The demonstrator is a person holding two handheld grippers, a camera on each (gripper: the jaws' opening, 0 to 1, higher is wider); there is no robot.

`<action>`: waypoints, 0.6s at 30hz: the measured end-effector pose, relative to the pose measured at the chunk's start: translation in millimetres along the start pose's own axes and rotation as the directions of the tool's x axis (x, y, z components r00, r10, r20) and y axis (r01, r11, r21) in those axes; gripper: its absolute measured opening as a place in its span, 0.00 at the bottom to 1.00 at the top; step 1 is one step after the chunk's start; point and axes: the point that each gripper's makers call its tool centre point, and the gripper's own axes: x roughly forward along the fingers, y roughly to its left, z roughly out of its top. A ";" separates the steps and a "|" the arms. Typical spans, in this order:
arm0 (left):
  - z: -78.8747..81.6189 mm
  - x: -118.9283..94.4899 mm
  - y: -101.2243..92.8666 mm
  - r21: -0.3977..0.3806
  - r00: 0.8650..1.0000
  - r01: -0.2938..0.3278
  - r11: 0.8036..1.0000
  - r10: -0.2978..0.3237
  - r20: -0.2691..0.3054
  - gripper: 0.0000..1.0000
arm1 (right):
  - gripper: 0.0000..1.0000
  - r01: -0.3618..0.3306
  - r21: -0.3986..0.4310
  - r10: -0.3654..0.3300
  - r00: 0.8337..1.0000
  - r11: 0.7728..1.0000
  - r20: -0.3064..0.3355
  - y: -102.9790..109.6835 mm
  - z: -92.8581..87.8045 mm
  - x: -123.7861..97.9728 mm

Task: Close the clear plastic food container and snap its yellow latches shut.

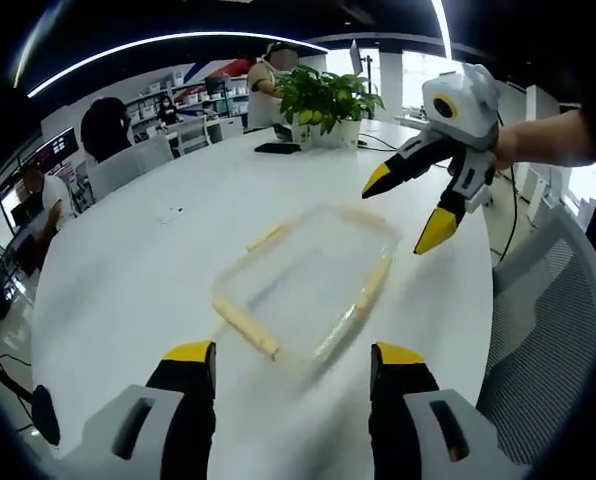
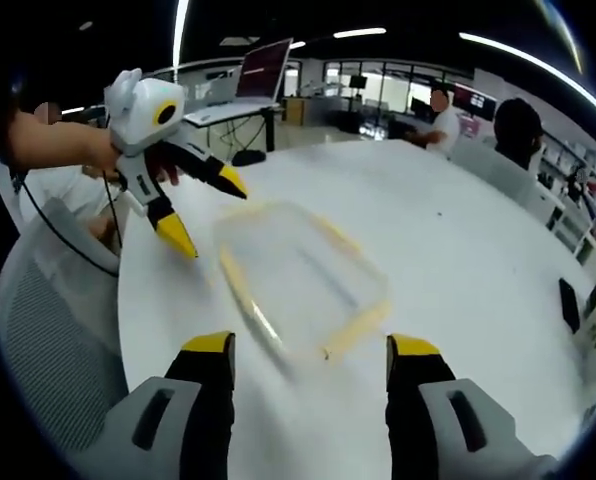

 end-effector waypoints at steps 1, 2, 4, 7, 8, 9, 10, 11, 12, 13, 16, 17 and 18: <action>-1.9 -3.5 -0.4 -0.008 1.000 -0.005 1.000 0.005 0.004 0.59 | 0.59 0.003 0.002 -0.003 1.000 1.000 0.001 1.0 -1.4 -3.5; -3.4 -6.2 -1.0 -0.014 1.000 -0.006 1.000 0.006 0.007 0.61 | 0.60 0.005 0.002 -0.005 1.000 1.000 0.004 1.5 -2.6 -5.5; -6.1 -12.6 -3.2 -0.023 1.000 -0.009 1.000 0.009 0.020 0.62 | 0.63 0.005 0.009 -0.006 1.000 1.000 0.017 3.8 -4.0 -10.9; -9.3 -22.2 -6.2 -0.029 0.999 -0.014 0.999 0.015 0.047 0.65 | 0.67 0.010 0.032 -0.011 0.999 0.999 0.039 7.1 -5.5 -19.4; -9.8 -24.3 -7.4 -0.032 0.999 -0.012 0.999 0.014 0.052 0.67 | 0.67 0.012 0.033 -0.014 0.999 0.999 0.045 8.0 -5.3 -21.6; -10.2 -26.5 -8.5 -0.035 0.998 -0.011 0.999 0.013 0.056 0.68 | 0.67 0.017 0.035 -0.019 0.998 0.999 0.054 8.6 -4.8 -23.9; -10.7 -29.6 -9.8 -0.041 0.998 -0.013 0.999 0.016 0.061 0.69 | 0.68 0.023 0.040 -0.026 0.998 0.999 0.061 9.5 -4.7 -27.2; -10.7 -31.4 -10.5 -0.044 0.998 -0.015 0.999 0.018 0.068 0.70 | 0.68 0.026 0.041 -0.029 0.997 0.999 0.064 10.2 -4.9 -29.2; -10.5 -33.4 -11.3 -0.047 0.997 -0.017 0.999 0.021 0.076 0.71 | 0.69 0.034 0.042 -0.037 0.997 0.999 0.074 10.8 -5.0 -32.2; -9.6 -36.8 -13.7 -0.052 0.996 -0.018 0.998 0.023 0.085 0.72 | 0.69 0.037 0.045 -0.040 0.996 0.998 0.081 11.4 -4.9 -34.2; -8.7 -43.8 -17.9 -0.053 0.994 -0.024 0.998 0.029 0.103 0.74 | 0.71 0.052 0.060 -0.058 0.993 0.997 0.103 13.3 -5.3 -41.3; -9.1 -45.4 -18.5 -0.052 0.994 -0.027 0.998 0.033 0.106 0.75 | 0.72 0.057 0.061 -0.064 0.992 0.996 0.106 14.0 -6.2 -43.1; -9.4 -48.3 -19.4 -0.050 0.993 -0.034 0.998 0.039 0.115 0.76 | 0.73 0.065 0.059 -0.071 0.991 0.996 0.113 15.6 -6.9 -45.6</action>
